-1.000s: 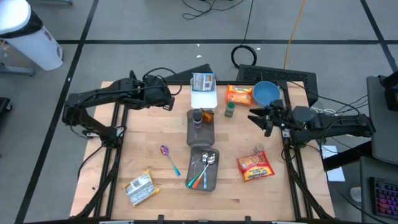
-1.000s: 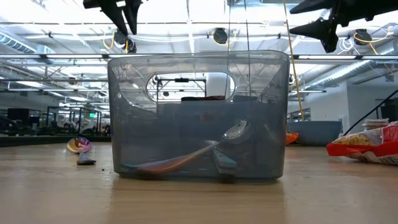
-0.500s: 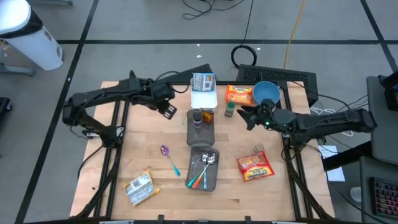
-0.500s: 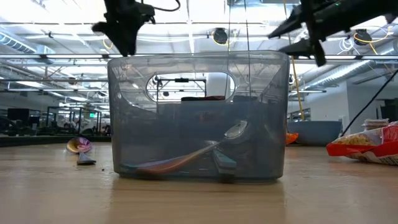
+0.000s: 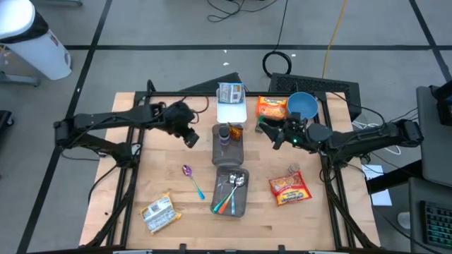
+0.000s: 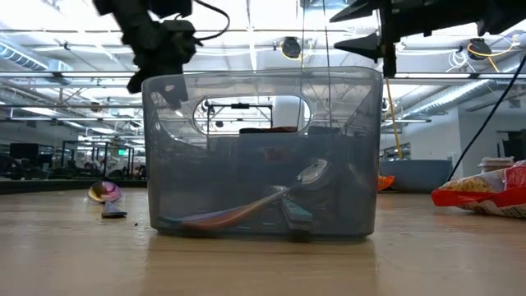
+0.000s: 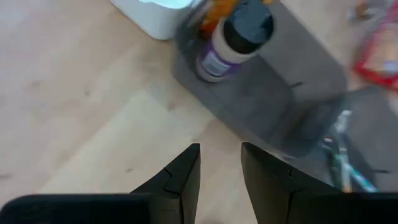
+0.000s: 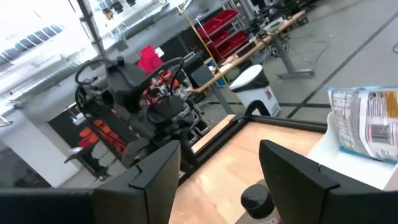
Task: Pick & Place Food Item
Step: Put the red noodle pack into the white bin
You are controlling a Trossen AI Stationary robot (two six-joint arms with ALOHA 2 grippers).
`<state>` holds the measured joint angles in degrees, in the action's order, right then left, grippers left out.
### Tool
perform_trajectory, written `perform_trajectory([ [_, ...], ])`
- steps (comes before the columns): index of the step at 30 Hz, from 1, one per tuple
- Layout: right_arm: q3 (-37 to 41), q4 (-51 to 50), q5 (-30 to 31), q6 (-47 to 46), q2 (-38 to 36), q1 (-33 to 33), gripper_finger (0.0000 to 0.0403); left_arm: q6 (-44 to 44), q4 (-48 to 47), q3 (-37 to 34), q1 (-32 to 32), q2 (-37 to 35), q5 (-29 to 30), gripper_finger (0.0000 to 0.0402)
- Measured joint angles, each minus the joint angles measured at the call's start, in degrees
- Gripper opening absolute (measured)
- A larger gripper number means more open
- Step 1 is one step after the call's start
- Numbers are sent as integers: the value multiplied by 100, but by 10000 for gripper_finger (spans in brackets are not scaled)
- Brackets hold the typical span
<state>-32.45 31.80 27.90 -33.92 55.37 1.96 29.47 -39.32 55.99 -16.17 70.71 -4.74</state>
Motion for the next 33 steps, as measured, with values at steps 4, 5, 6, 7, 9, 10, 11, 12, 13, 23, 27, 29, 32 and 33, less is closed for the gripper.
perform_trajectory([
  [4, 0, 2, 48, 79, -47, -20, 211, 340, 792, -801, 99, -693, -366, 122],
  [5, 0, -18, 45, 79, -45, -43, 211, 408, 875, -957, 146, -852, -464, 122],
  [6, 0, -40, 42, 75, -42, -69, 211, 434, 909, -1092, 202, -1012, -597, 122],
  [7, 0, -61, 42, 65, -38, -92, 211, 482, 908, -1184, 264, -1158, -737, 122],
  [9, 0, -75, 42, 60, -3, -149, 211, 578, 745, -1321, 400, -1451, -1055, 122],
  [10, 0, -110, 39, 60, 12, -179, 210, 631, 587, -1378, 479, -1592, -1237, 122],
  [11, 0, -151, 37, 58, 29, -214, 210, 713, 424, -1418, 583, -1720, -1409, 122],
  [12, 0, -167, 37, 57, 59, -248, 210, 797, 259, -1452, 705, -1827, -1560, 122],
  [13, 0, -182, 35, 57, 86, -282, 210, 932, 63, -1463, 841, -1926, -1672, 122],
  [23, 0, -325, -151, -124, 620, -420, 210, 2376, -1199, -1471, 2597, -2187, -1937, 122],
  [27, 0, -249, -759, -121, 857, -418, 210, 2718, -1101, -1471, 3090, -1919, -1791, 122],
  [29, 0, -265, -1218, -67, 903, -415, 210, 2820, -911, -1471, 3251, -1781, -1539, 122],
  [32, 0, -350, -1899, 14, 850, -415, 210, 2877, -456, -1474, 3382, -1566, -1205, 122],
  [33, 2, -508, -2067, 2, 750, -413, 210, 2912, -203, -1474, 3399, -1501, -1118, 122],
])
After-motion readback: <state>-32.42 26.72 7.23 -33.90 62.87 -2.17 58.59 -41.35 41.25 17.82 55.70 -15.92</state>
